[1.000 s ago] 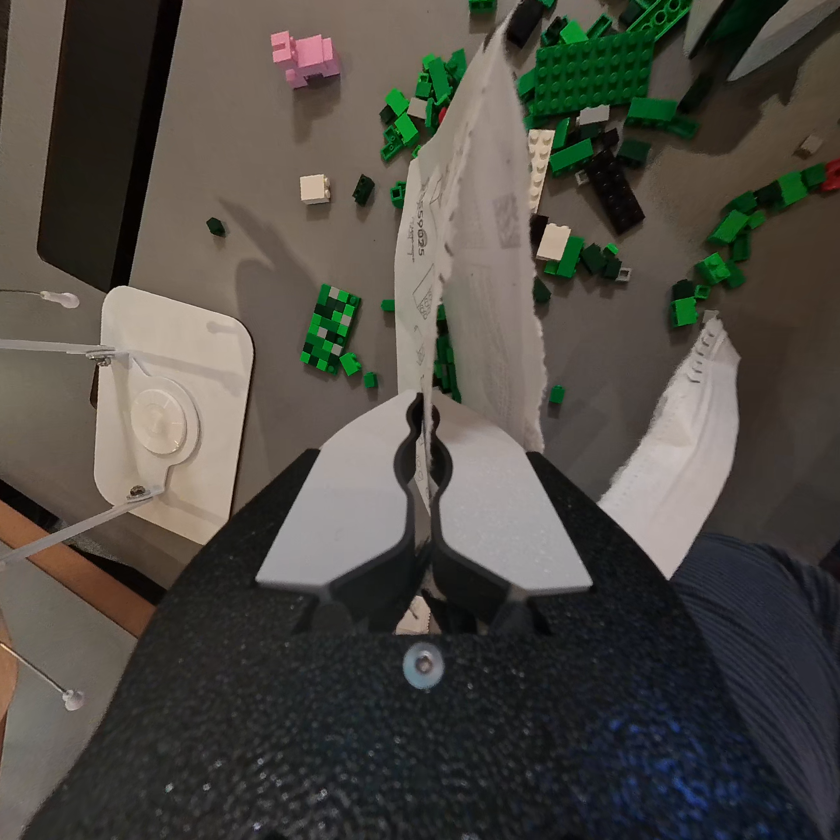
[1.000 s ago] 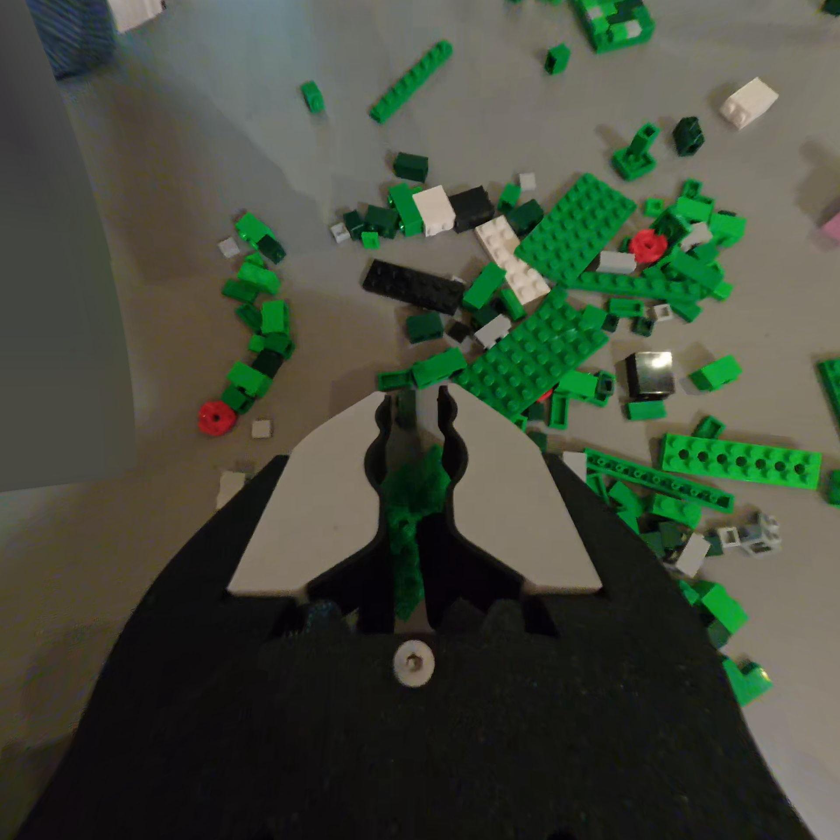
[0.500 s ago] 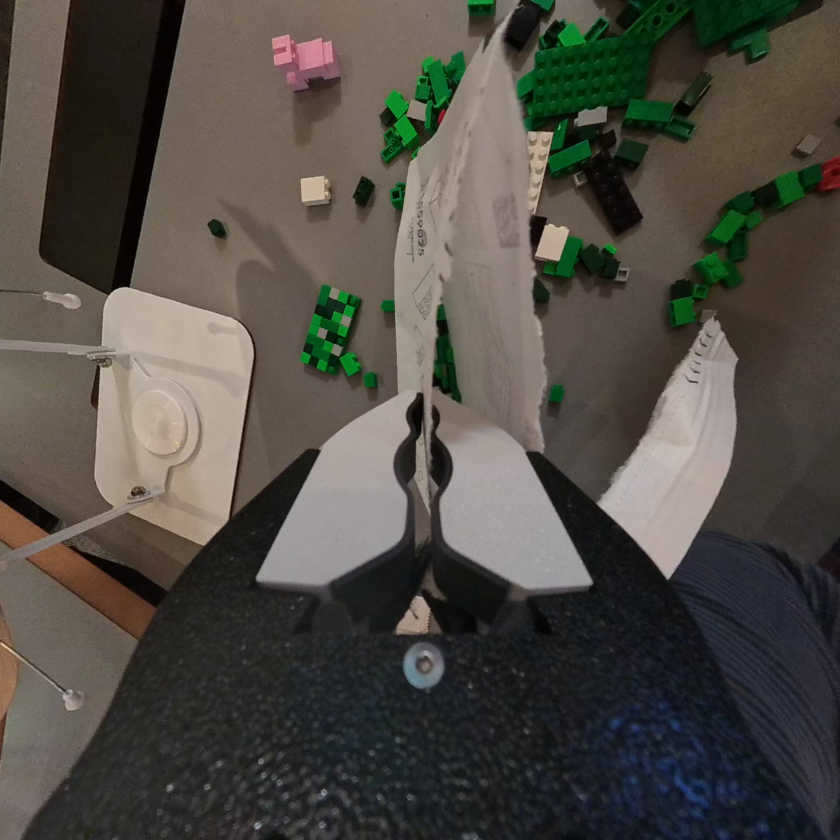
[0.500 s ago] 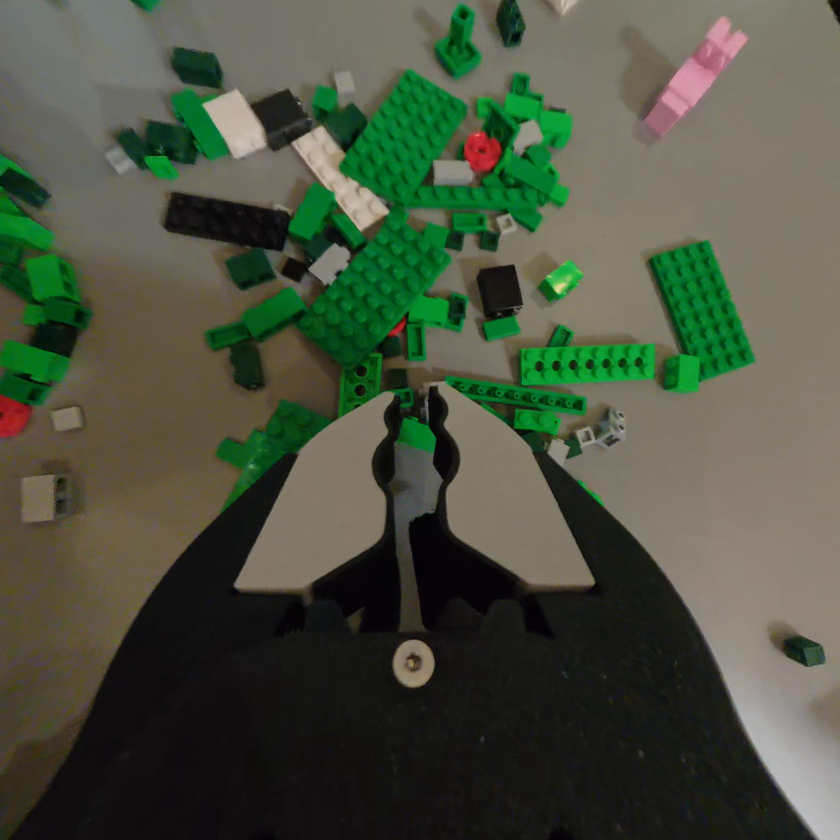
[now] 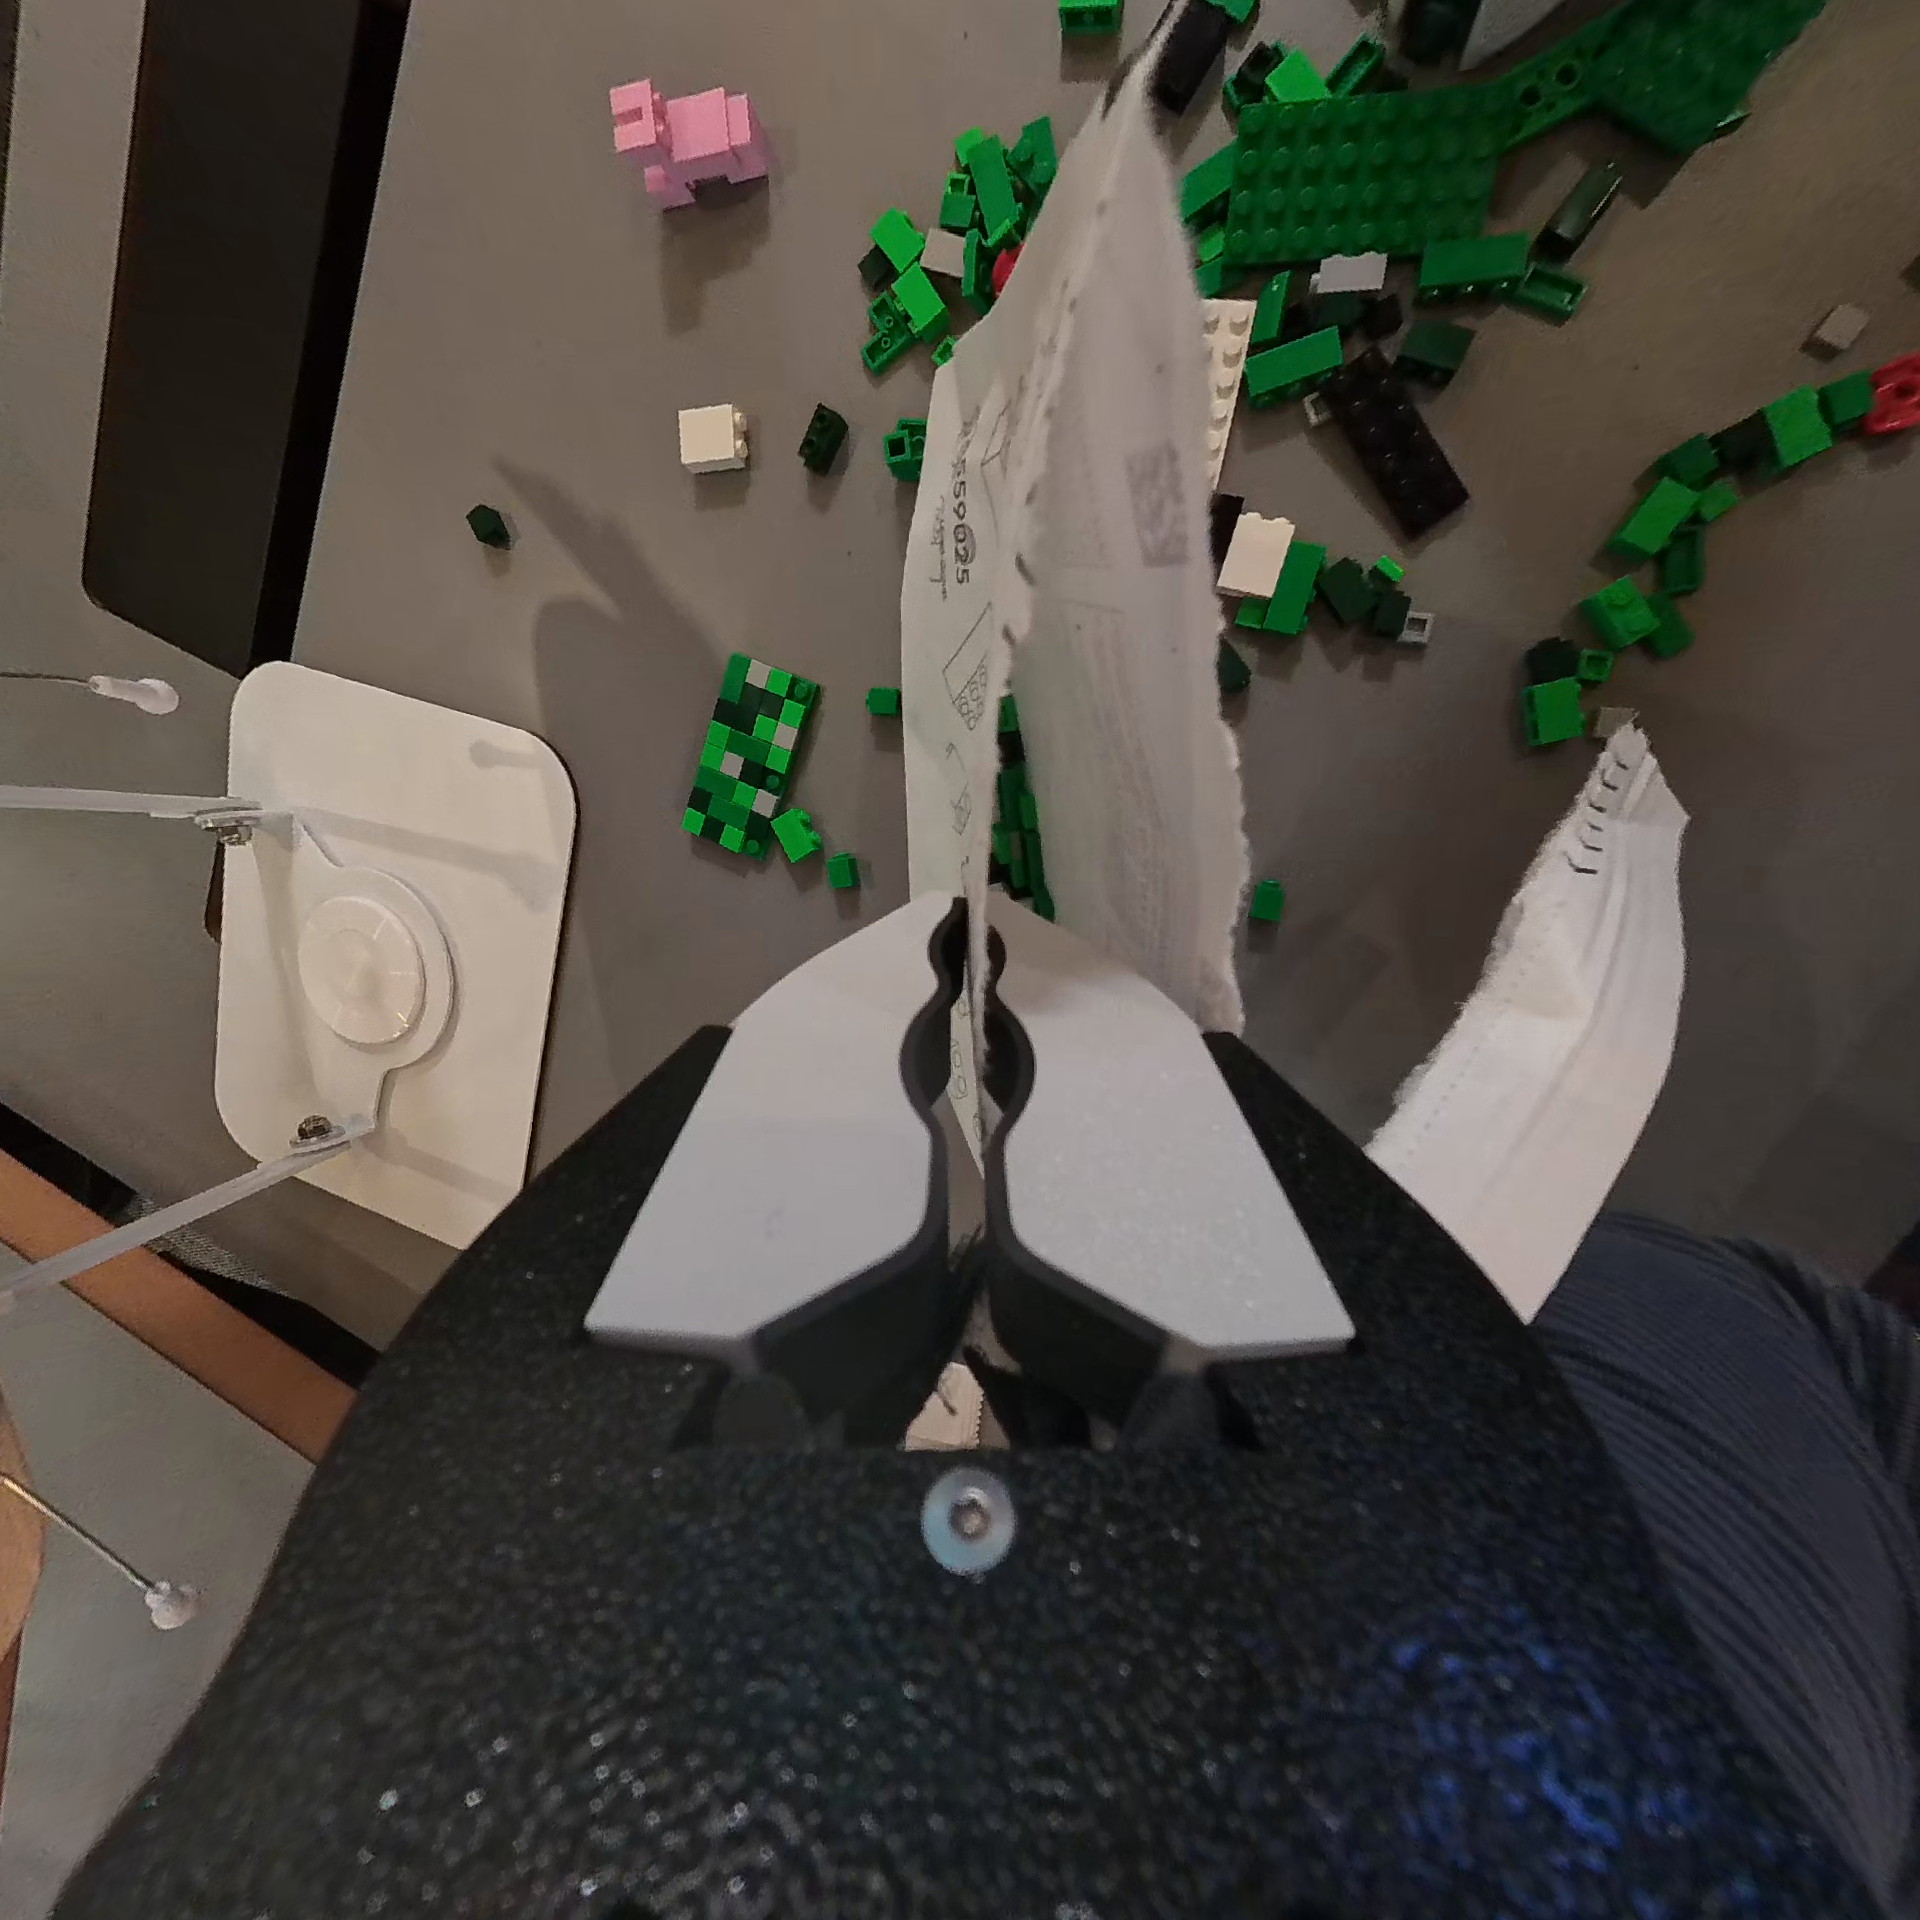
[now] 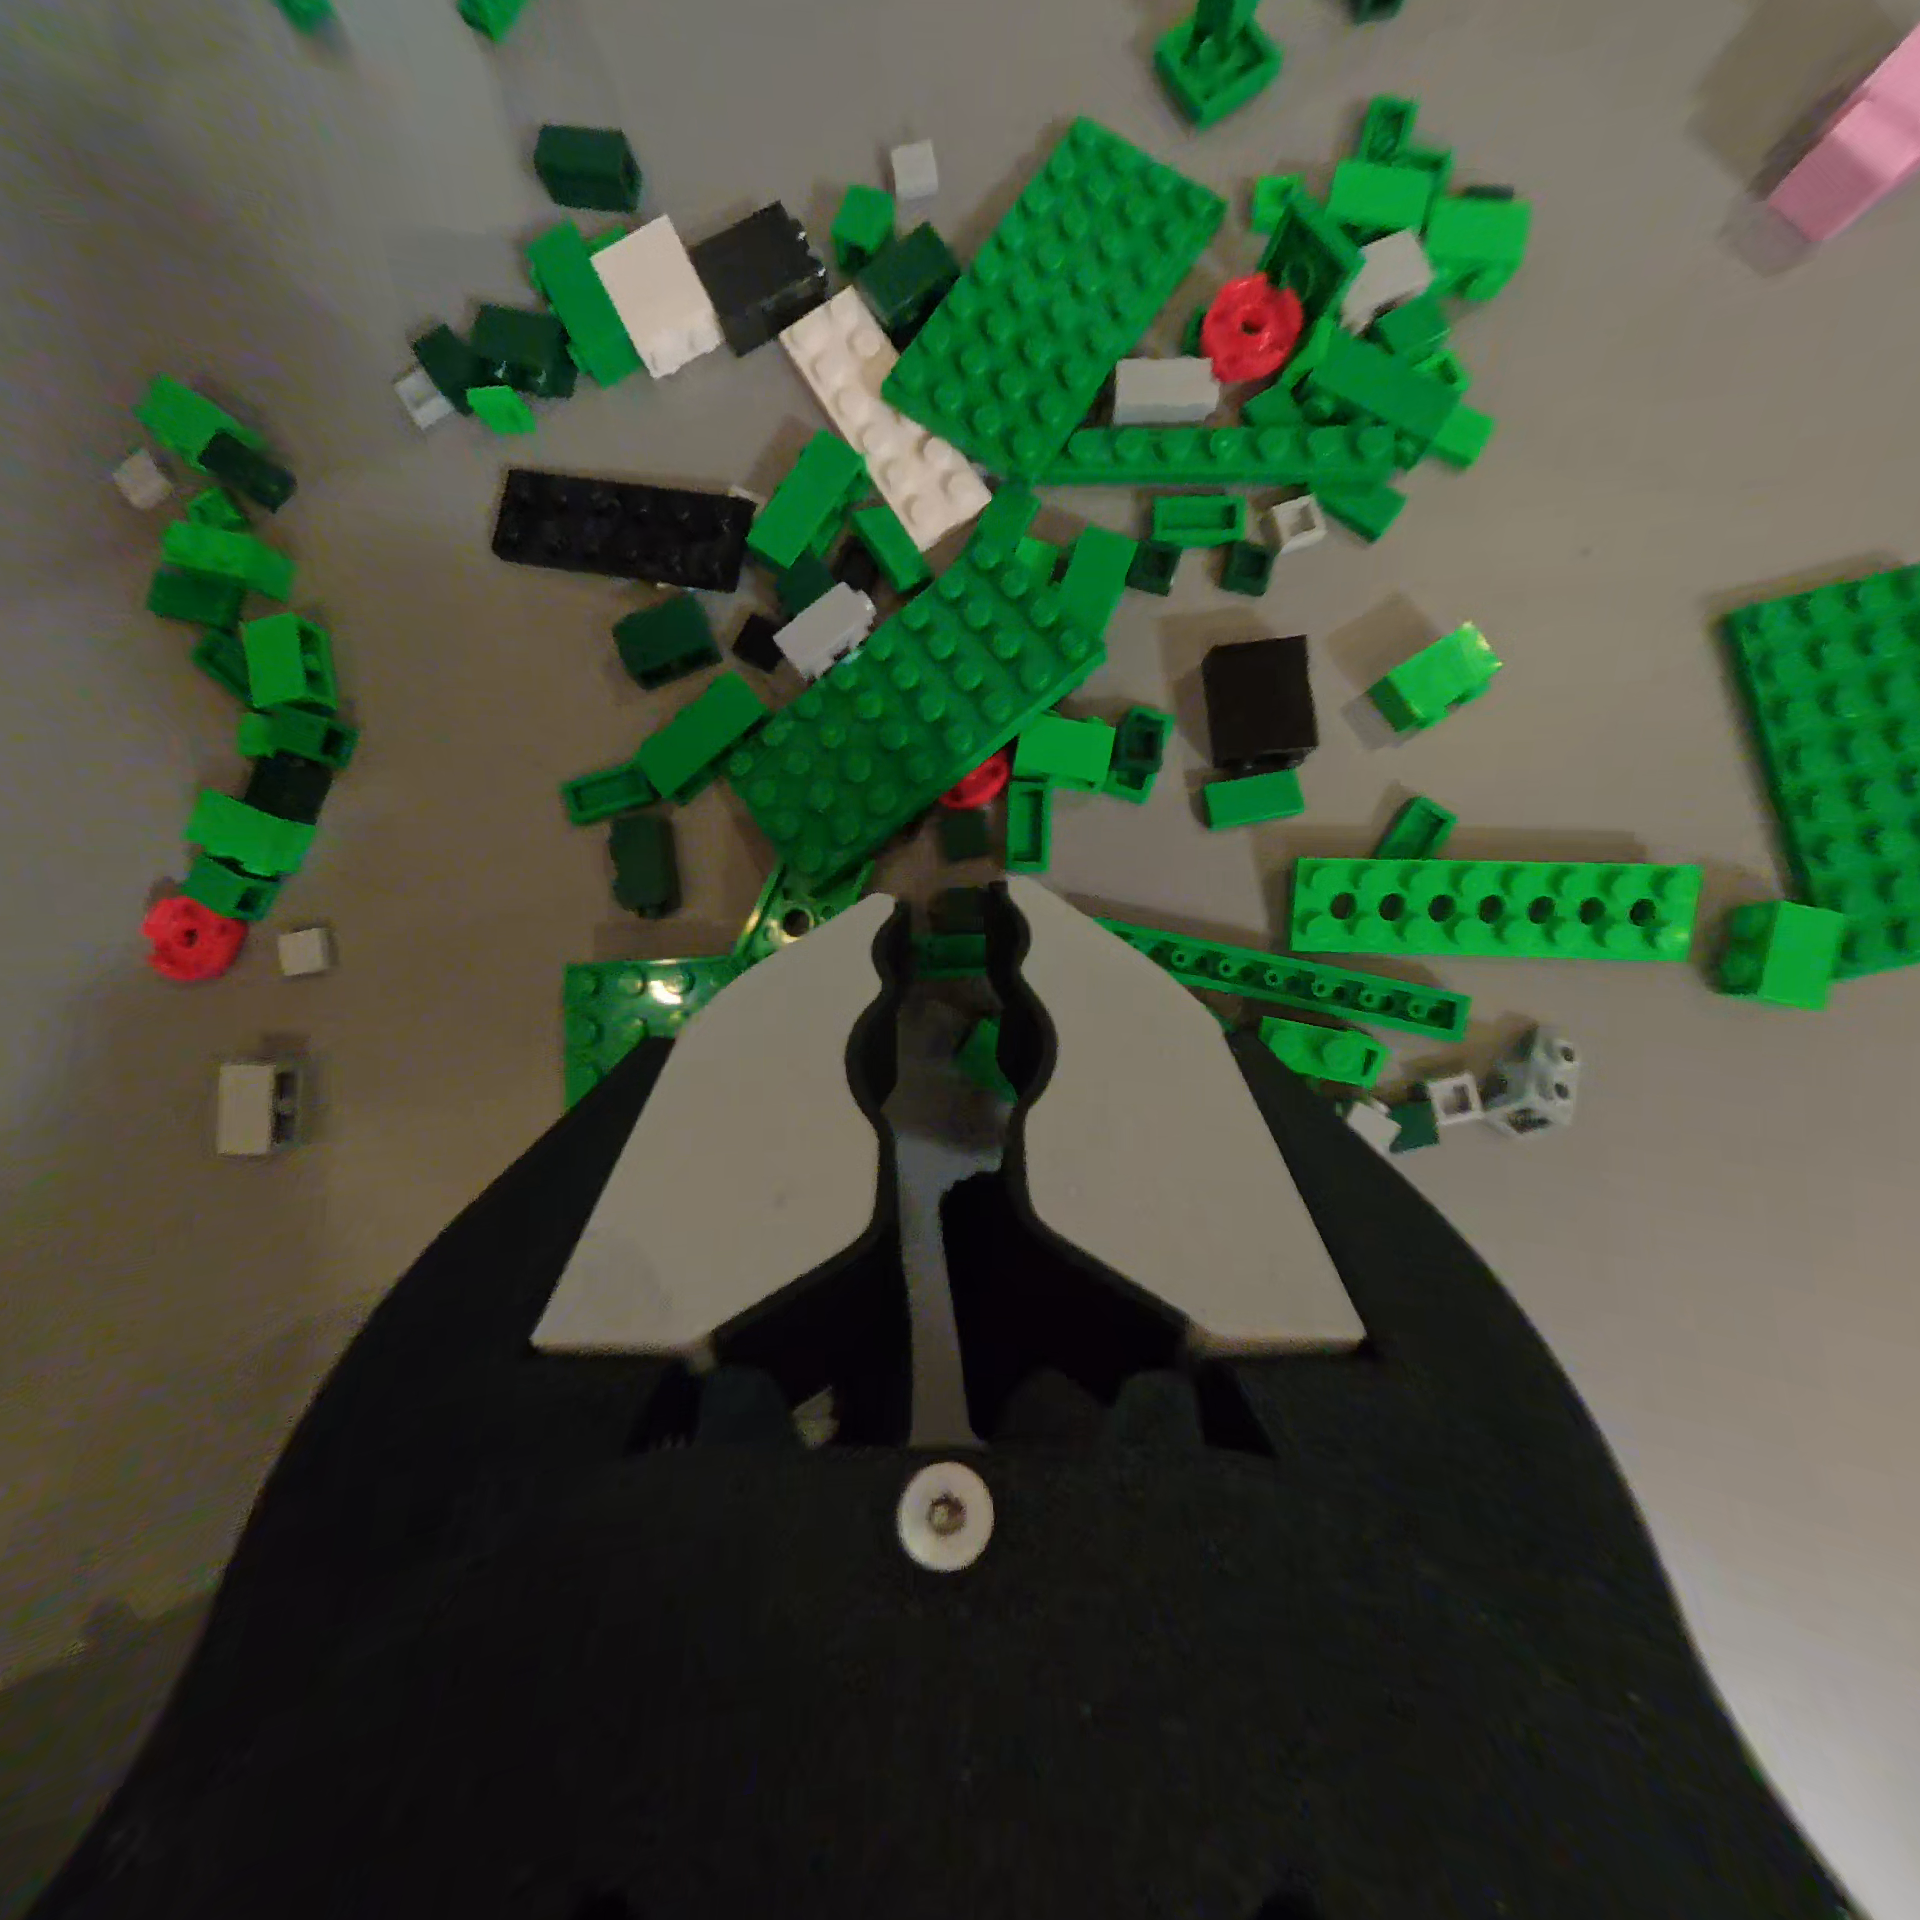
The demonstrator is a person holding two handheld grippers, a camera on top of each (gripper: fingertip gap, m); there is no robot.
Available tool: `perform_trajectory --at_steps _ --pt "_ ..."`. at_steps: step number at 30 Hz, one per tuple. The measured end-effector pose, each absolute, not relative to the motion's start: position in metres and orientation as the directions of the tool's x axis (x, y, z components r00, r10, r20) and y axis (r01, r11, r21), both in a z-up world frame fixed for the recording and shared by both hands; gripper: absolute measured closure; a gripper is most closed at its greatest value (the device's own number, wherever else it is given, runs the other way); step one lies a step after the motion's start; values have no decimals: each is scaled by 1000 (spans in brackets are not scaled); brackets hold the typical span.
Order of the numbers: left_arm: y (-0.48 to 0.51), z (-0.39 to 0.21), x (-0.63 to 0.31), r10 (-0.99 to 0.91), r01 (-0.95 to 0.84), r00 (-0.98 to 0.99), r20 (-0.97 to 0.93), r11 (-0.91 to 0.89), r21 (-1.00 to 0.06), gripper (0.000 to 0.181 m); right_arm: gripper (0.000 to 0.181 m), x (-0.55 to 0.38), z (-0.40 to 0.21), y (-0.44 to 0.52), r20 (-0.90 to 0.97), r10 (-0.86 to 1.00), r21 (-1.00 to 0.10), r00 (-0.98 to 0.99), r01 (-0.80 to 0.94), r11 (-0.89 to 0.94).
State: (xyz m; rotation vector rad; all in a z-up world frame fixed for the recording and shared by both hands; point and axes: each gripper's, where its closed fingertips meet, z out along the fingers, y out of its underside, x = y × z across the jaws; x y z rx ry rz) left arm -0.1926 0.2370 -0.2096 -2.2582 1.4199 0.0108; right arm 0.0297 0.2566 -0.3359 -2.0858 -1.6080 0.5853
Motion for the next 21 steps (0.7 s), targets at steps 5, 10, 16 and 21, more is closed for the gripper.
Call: perform_trajectory --at_steps 5,10,16,21 --pt "237 -209 -192 -851 -856 461 -252 -350 -381 181 168 23 -336 261 -85 970 -584 229 777 -235" --pt "237 -209 -192 -852 -857 458 -254 -348 -380 181 170 19 -336 261 -97 974 -581 206 783 -224" --pt "238 -210 -194 -850 -854 464 -249 -354 -382 181 173 28 -327 257 -21 977 -590 211 787 -183" --pt "238 -212 -193 -853 -858 460 -247 -356 -370 181 173 73 -297 239 62 933 -645 355 728 -233"
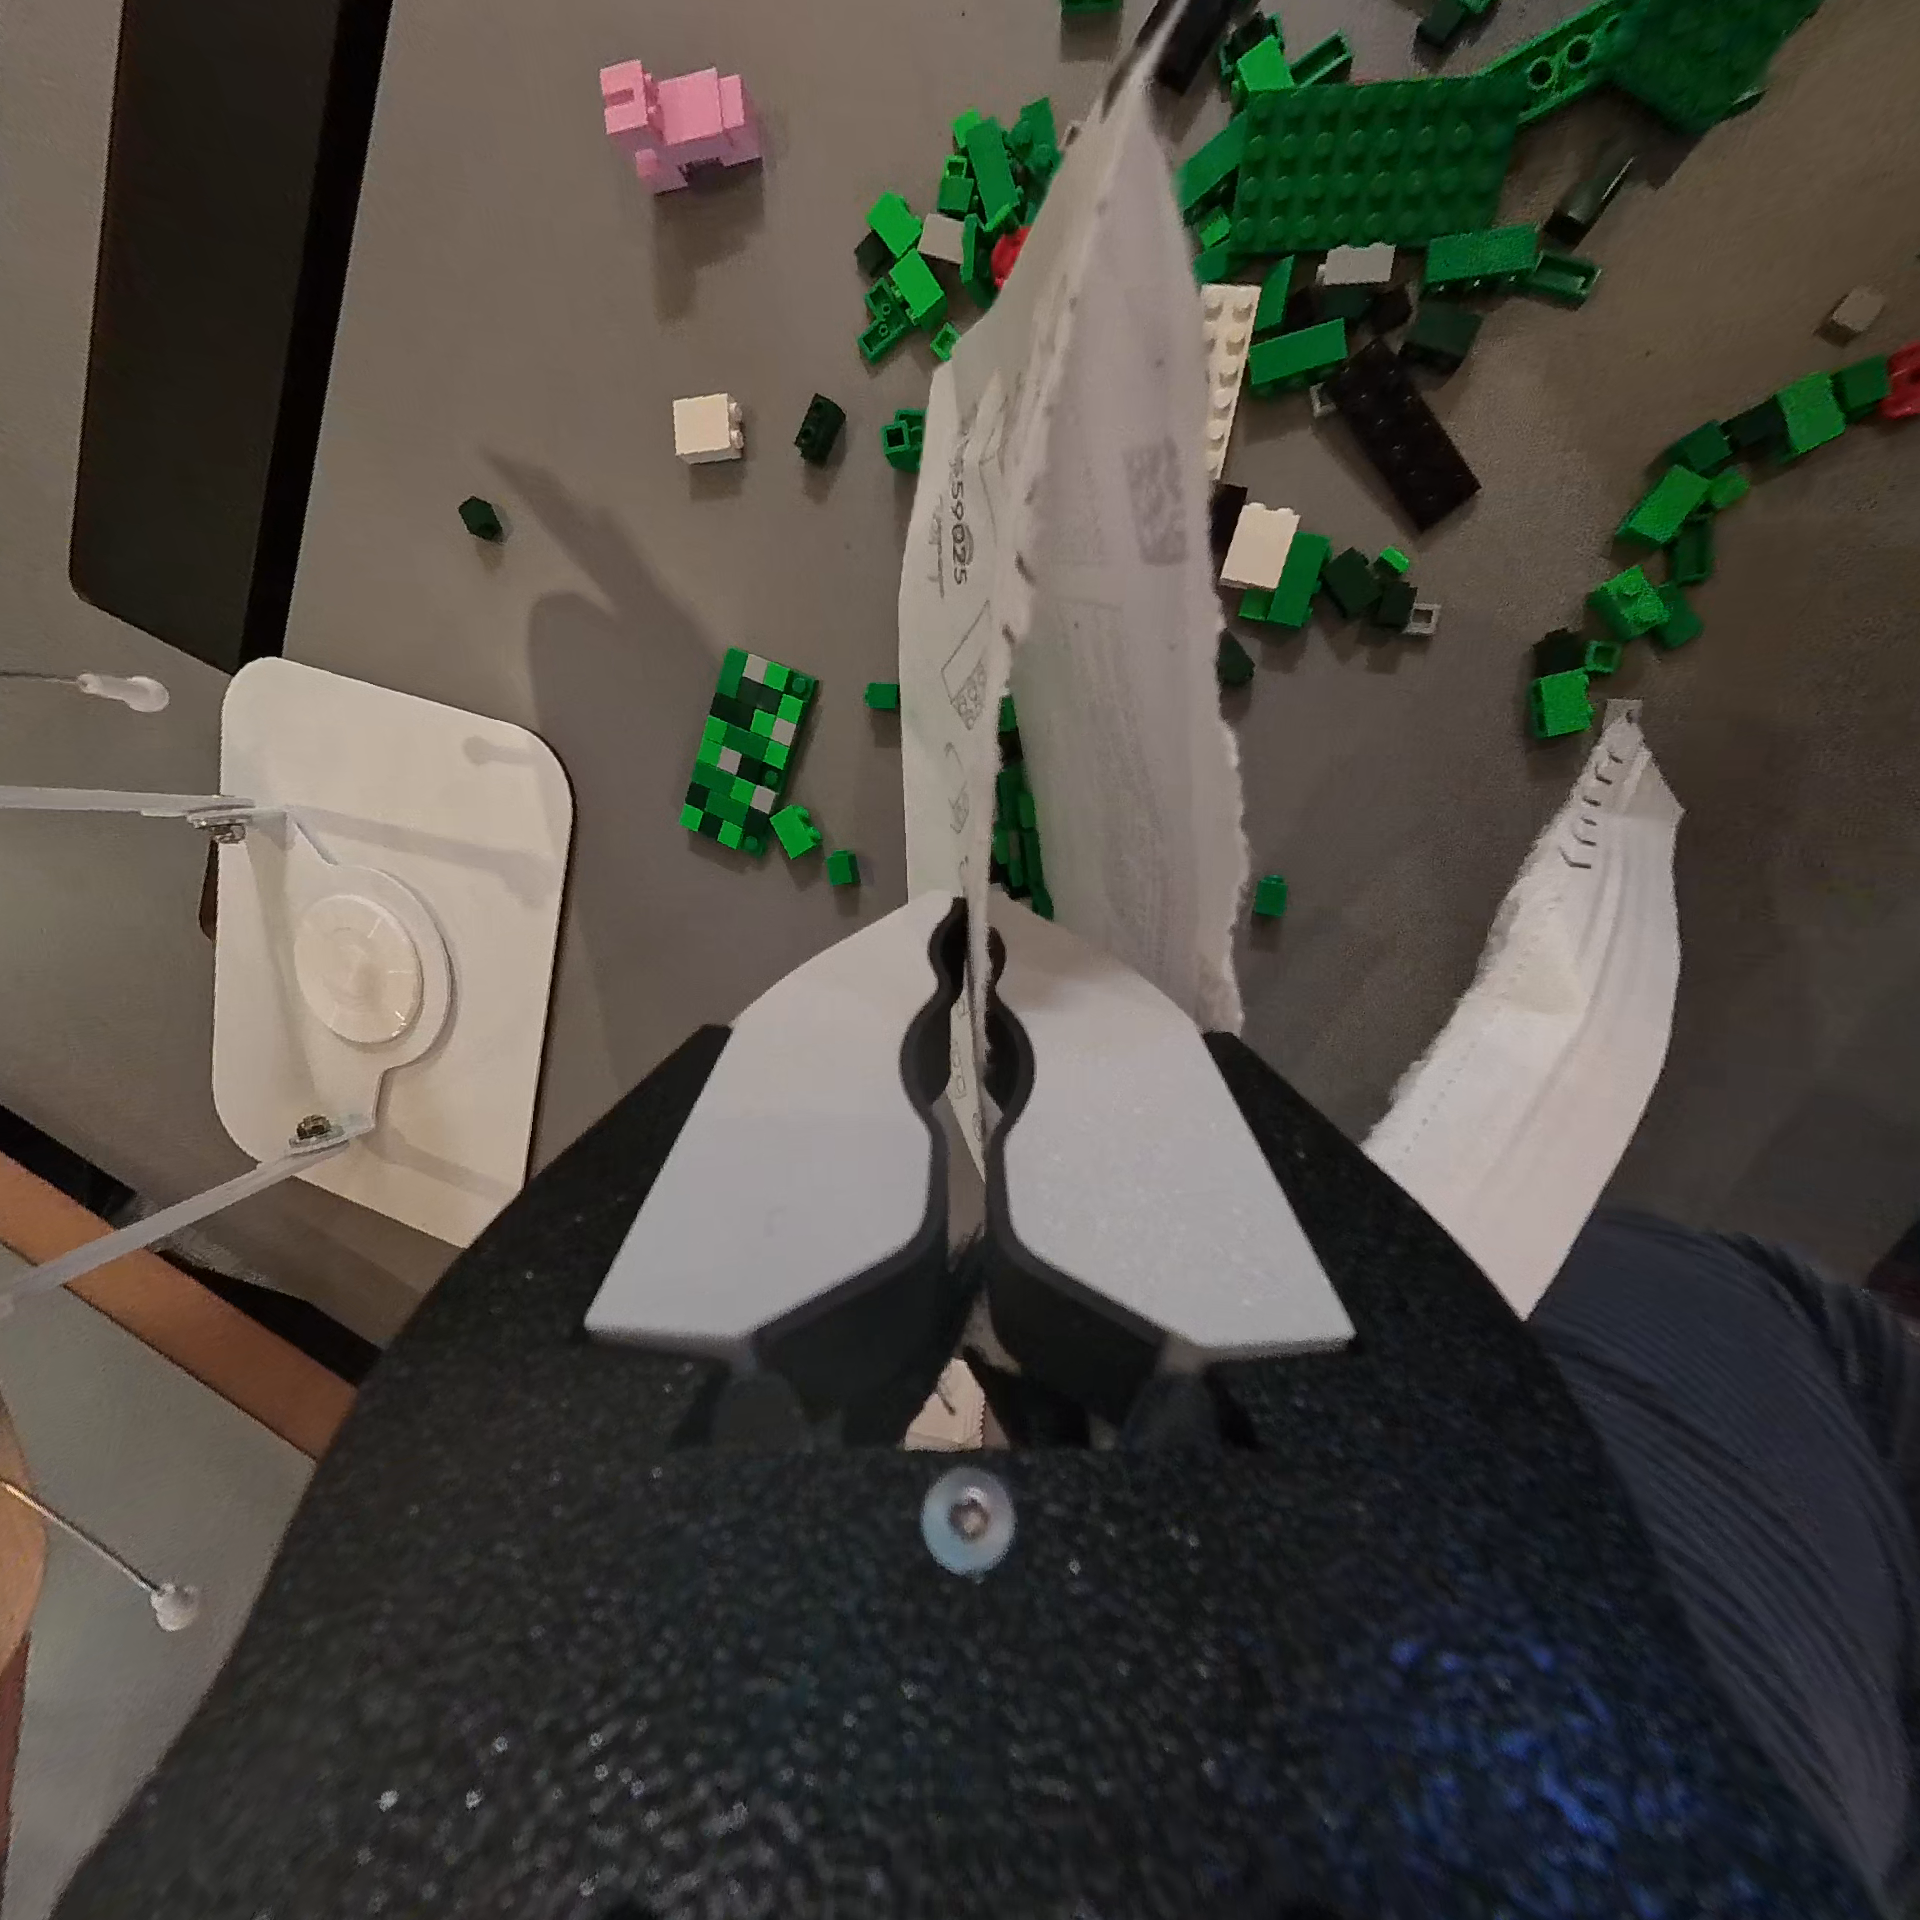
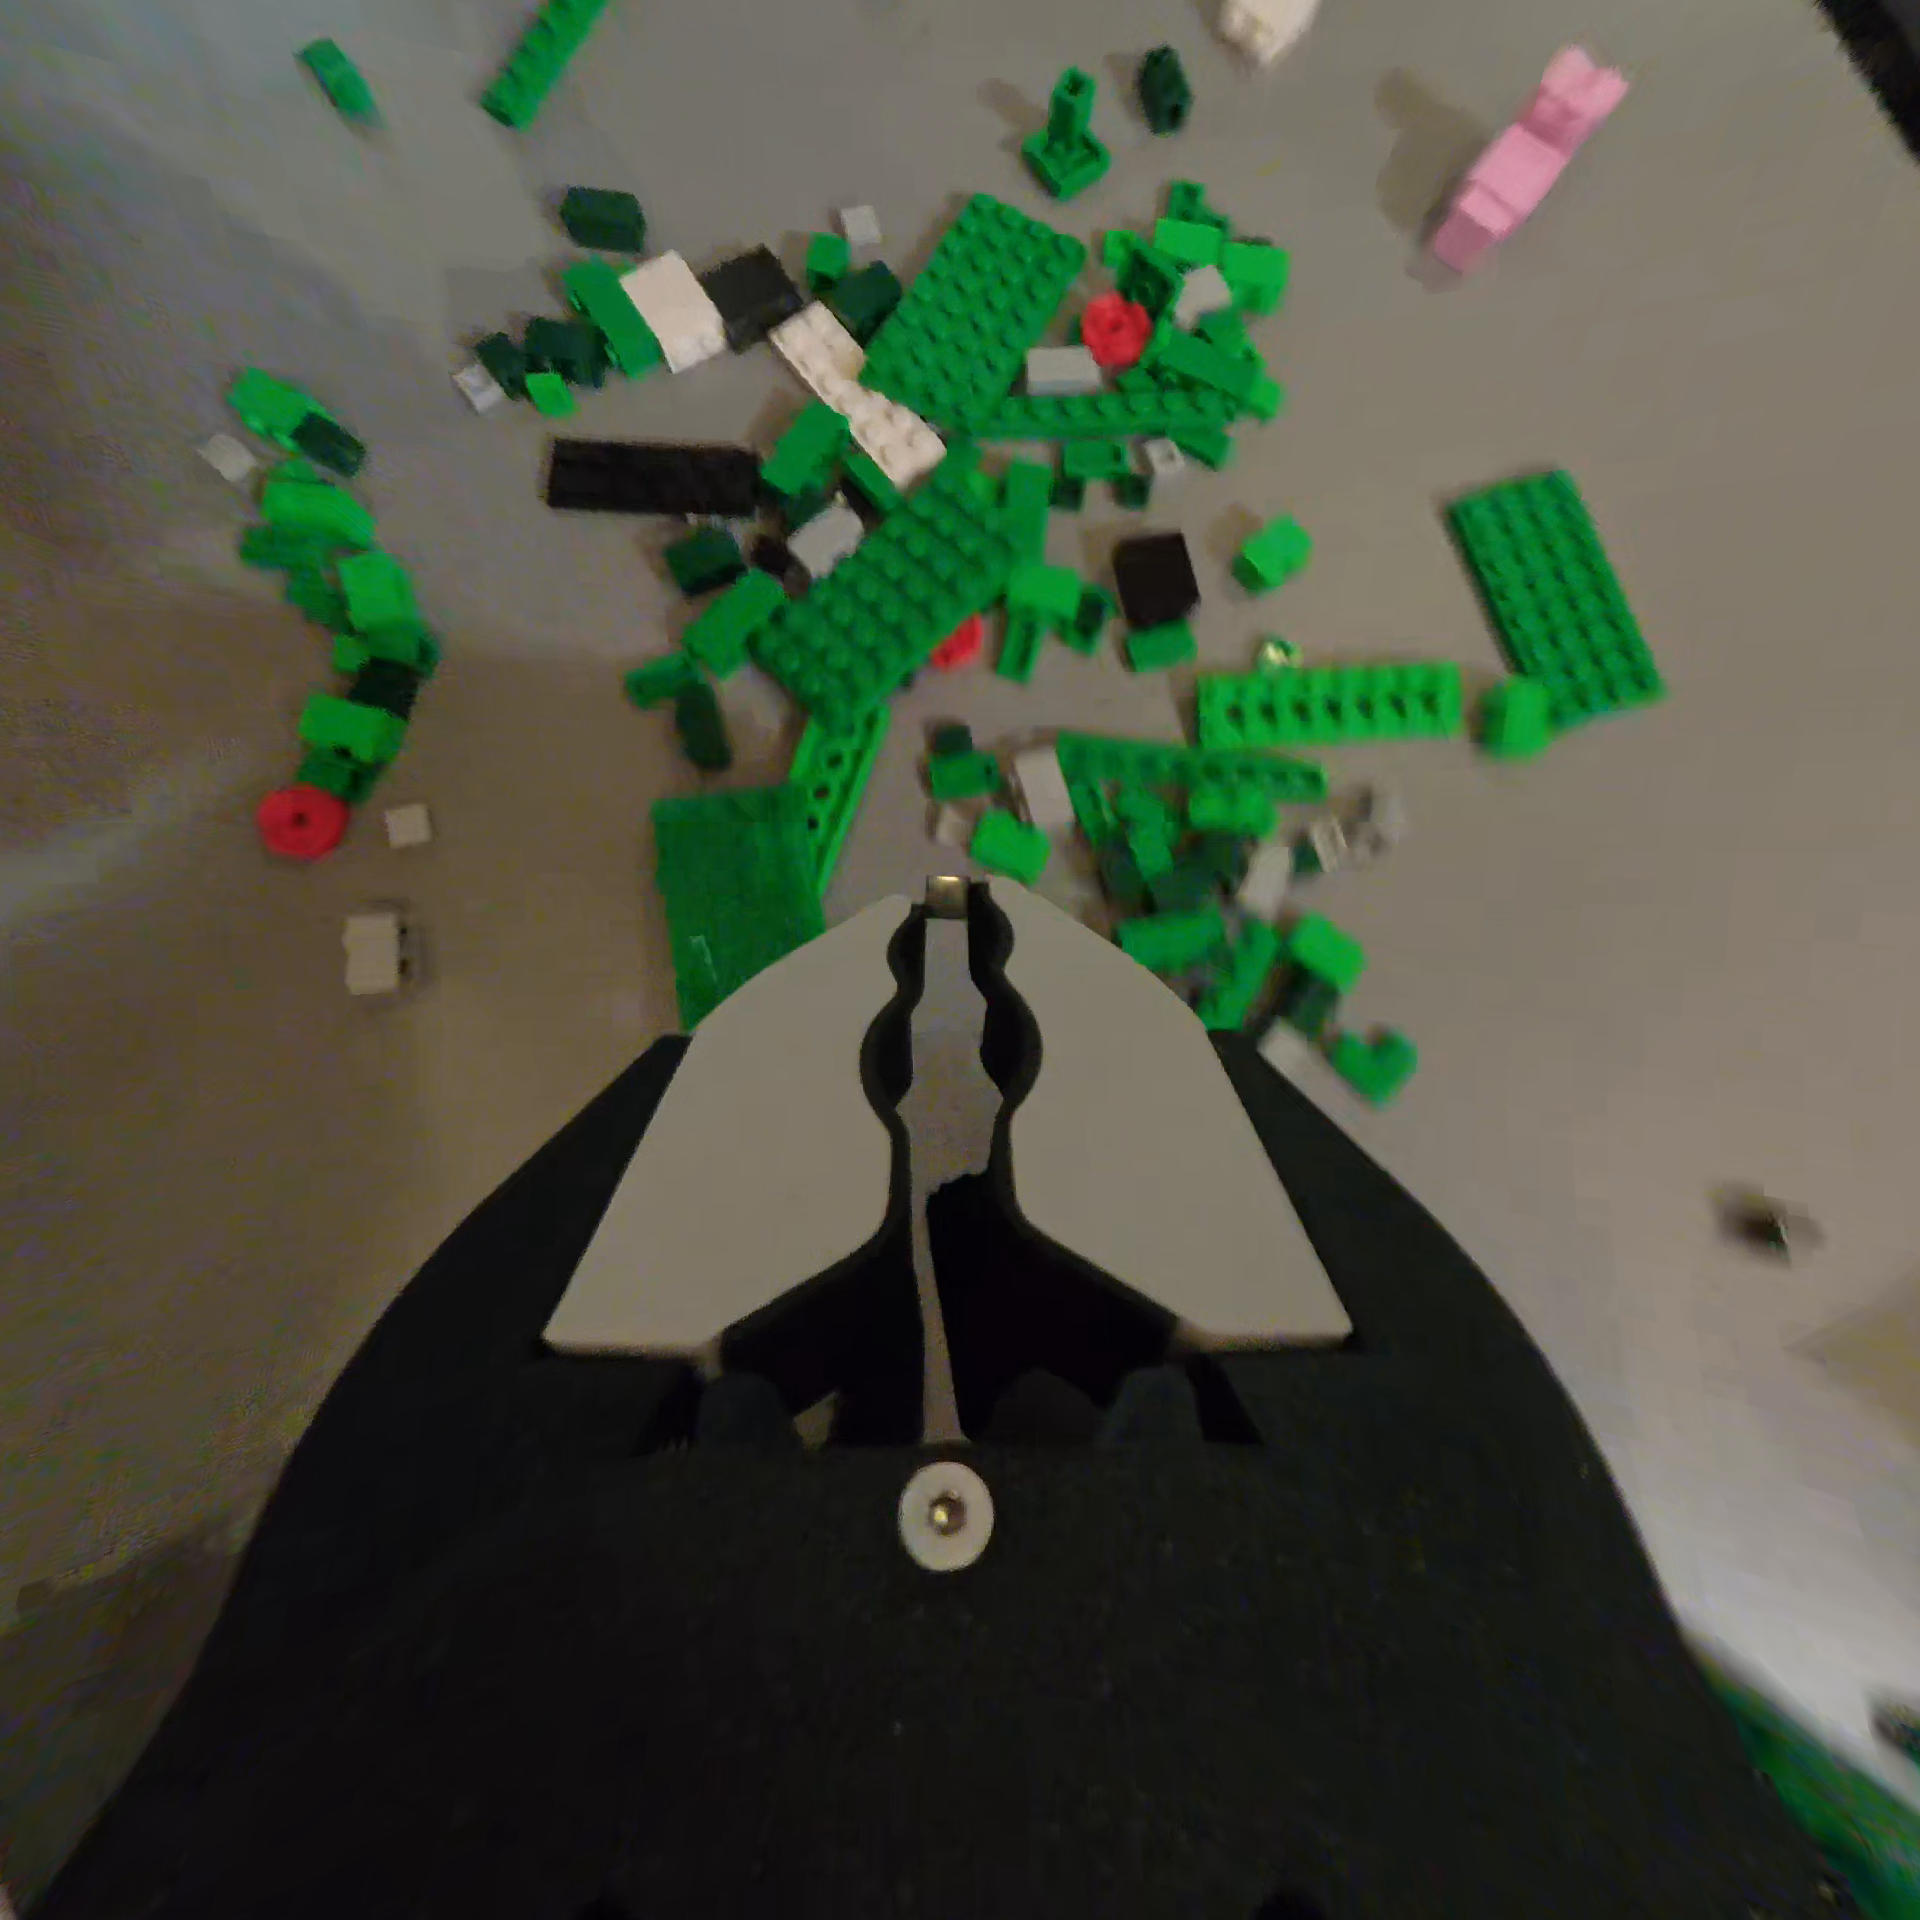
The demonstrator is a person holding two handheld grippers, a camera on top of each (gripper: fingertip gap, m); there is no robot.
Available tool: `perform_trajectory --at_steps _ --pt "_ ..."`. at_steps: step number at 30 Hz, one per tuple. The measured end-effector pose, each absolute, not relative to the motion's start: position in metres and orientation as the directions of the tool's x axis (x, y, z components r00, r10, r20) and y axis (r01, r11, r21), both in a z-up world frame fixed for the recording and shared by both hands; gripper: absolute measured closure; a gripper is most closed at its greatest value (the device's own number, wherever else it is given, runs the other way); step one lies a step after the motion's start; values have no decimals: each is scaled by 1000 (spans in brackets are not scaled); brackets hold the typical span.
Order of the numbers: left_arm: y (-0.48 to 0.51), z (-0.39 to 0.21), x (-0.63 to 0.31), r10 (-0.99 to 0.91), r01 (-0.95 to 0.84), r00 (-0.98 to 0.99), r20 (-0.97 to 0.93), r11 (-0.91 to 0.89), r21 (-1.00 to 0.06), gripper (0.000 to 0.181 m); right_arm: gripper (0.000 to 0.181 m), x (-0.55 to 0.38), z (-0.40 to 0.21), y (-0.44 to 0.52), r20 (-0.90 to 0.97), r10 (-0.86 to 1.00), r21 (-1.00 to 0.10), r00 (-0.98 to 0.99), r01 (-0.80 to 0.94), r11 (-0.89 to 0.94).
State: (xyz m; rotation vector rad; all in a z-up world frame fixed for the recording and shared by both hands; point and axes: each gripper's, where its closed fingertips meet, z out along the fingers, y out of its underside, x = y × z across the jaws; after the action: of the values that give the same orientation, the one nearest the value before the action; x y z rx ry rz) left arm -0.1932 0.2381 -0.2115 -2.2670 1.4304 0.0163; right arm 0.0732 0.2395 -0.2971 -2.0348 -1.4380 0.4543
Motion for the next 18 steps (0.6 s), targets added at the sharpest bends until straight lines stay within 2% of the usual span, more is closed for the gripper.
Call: perform_trajectory --at_steps 9,16,18 --pt "239 -214 -193 -857 -858 459 -234 -359 -368 181 173 225 -307 185 111 666 -594 737 587 -550" --pt "239 -215 -191 -861 -861 453 -231 -355 -365 181 172 261 -318 169 93 590 -564 802 531 -633" --pt "239 -215 -190 -862 -863 450 -232 -353 -362 181 160 261 -321 169 81 589 -563 804 524 -639"
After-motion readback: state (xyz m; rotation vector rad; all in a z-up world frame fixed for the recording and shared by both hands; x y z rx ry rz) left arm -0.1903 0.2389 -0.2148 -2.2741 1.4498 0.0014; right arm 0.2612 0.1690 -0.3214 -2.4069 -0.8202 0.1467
